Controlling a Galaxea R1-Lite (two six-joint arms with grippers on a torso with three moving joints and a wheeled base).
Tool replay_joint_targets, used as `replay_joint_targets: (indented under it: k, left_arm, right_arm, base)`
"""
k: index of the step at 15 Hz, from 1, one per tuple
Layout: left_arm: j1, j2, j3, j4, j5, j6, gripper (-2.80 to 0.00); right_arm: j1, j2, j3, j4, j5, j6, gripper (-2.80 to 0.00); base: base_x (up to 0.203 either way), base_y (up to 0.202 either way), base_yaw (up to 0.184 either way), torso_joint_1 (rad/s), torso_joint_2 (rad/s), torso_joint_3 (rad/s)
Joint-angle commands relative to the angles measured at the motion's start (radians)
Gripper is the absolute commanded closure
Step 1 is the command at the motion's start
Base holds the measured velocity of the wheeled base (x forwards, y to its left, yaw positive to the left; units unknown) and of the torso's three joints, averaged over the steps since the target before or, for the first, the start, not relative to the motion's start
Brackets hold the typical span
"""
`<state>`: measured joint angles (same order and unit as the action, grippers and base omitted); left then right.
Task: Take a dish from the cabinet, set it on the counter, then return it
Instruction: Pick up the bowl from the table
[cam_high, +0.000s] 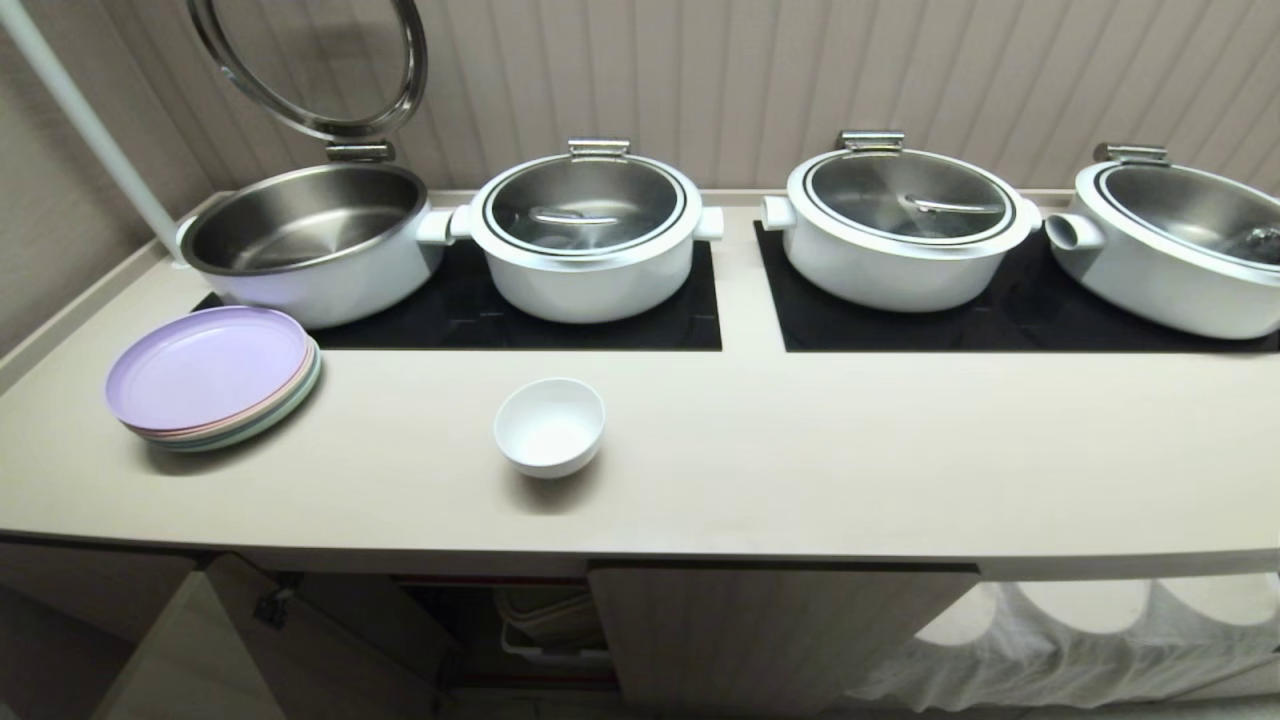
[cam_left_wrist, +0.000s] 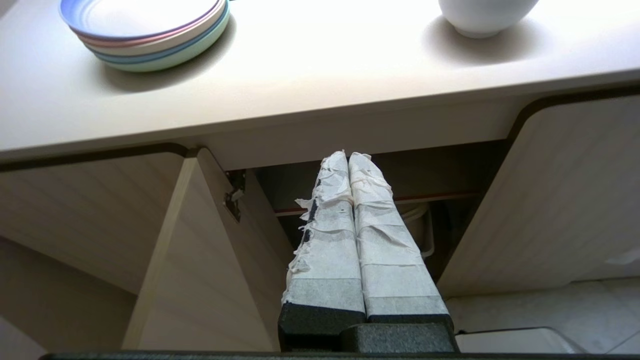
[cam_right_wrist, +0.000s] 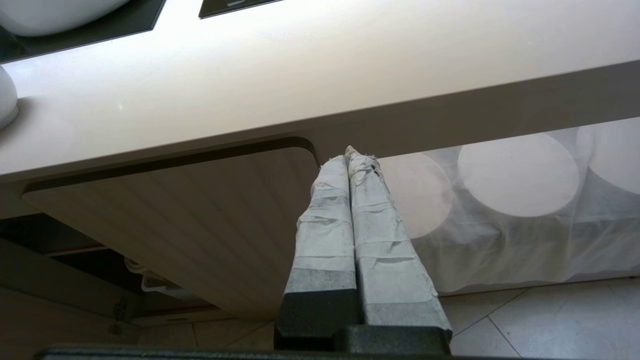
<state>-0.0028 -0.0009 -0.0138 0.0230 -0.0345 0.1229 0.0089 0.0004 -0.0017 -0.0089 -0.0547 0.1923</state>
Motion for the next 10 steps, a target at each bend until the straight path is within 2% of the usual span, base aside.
replay_joint_targets:
  k: [1,7,10]
  left_arm:
    - [0.0,0.001,-0.002,0.002,-0.002,0.02,0.0]
    - [0.0,0.001,-0.011,-0.01,0.001,0.027,0.0]
    - [0.0,0.001,-0.065,-0.012,-0.042,0.043,0.0]
  right_arm:
    - [0.0,0.0,0.0,0.0,-0.001,0.001,0.0]
    - [0.0,0.0,0.0,0.0,-0.001,0.001,0.0]
    - [0.0,0.0,0.0,0.0,-0.001,0.001,0.0]
  base:
    - [0.0,0.0,0.0,0.0,0.0,0.0]
    - [0.0,0.0,0.0,0.0,0.0,0.0]
    - [0.0,0.0,0.0,0.0,0.0,0.0]
